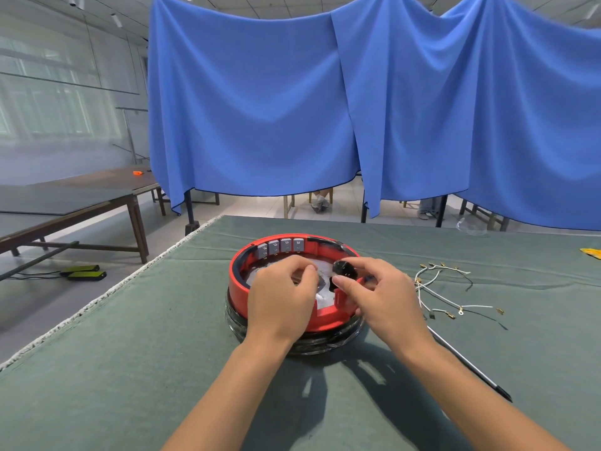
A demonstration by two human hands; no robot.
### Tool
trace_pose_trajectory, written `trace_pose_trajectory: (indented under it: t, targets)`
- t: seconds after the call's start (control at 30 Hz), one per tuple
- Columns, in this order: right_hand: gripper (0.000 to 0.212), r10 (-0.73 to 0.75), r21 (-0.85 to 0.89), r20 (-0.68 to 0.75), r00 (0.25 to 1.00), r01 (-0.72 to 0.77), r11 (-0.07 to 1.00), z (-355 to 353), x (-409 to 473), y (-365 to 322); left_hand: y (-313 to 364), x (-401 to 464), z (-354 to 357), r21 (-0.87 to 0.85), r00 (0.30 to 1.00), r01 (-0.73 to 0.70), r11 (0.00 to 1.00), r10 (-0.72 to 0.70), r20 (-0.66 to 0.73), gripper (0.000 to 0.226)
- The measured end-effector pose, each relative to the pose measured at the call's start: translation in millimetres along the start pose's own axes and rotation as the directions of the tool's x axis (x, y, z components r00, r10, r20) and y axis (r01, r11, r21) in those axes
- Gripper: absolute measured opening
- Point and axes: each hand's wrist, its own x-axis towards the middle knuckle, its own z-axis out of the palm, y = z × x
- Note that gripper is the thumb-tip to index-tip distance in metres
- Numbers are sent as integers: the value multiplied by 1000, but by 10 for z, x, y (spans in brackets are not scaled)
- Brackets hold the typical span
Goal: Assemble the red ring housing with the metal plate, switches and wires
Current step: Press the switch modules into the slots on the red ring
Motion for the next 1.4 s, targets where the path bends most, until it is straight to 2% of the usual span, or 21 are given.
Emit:
trace_pose_trajectory:
  t: [0.13, 0.27, 0.4, 0.53, 0.7, 0.9, 1.1, 1.27, 1.4]
  targets:
    - [17, -95, -180, -12, 995, 91, 979, -30, -13, 10, -66, 24, -52, 99, 997, 78, 992, -79, 12, 21]
    - [22, -241, -344, 76, 967, 253, 904, -10, -60, -18, -52, 47, -73, 57, 996, 71, 996, -74, 45, 27]
    - [32, -256, -286, 176, 951, 298, 911, 9, -55, 7, -102, 43, -123, 48, 996, -12, 999, 8, 89, 23]
    - [36, -258, -219, 187, 948, 296, 930, -6, -51, 34, -138, 30, -121, 158, 981, -54, 986, 23, 193, 14]
    - [37, -241, -148, 166, 956, 266, 952, -13, -46, 50, -172, 28, -107, 146, 982, -73, 987, 45, 186, 9]
    - [35, -224, -161, 170, 960, 252, 954, -15, -53, 60, -187, 33, -111, 102, 984, -96, 990, 79, 161, 11]
    - [21, -102, -9, 87, 991, 103, 995, -33, -22, 105, -182, 42, -113, 86, 982, -98, 991, 82, 169, 13]
    - [21, -67, 18, 97, 993, 66, 998, -47, -9, 118, -173, 38, -106, 110, 980, -116, 987, 96, 173, 23]
    - [15, -32, 57, 129, 991, 25, 998, -35, -8, 114, -164, 45, -110, 124, 978, -138, 983, 115, 176, 19]
